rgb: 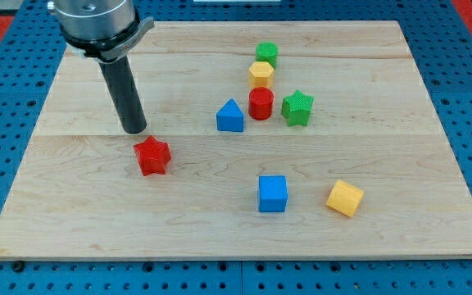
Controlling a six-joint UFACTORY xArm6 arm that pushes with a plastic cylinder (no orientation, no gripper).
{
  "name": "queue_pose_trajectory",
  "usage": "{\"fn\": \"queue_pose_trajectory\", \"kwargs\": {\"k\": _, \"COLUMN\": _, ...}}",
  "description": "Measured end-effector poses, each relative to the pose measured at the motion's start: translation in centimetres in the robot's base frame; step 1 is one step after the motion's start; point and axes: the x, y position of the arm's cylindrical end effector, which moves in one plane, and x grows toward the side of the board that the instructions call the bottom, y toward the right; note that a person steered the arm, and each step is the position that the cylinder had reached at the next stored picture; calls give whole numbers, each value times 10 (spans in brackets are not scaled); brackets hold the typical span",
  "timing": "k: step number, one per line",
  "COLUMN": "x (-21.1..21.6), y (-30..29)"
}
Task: Place the red star to the left side of blue cube
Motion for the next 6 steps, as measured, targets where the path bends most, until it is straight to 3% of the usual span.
{"fn": "queue_pose_trajectory", "kwargs": {"k": 2, "x": 30, "y": 4}}
{"fn": "queue_pose_trajectory", "kwargs": {"k": 6, "x": 65, "y": 67}}
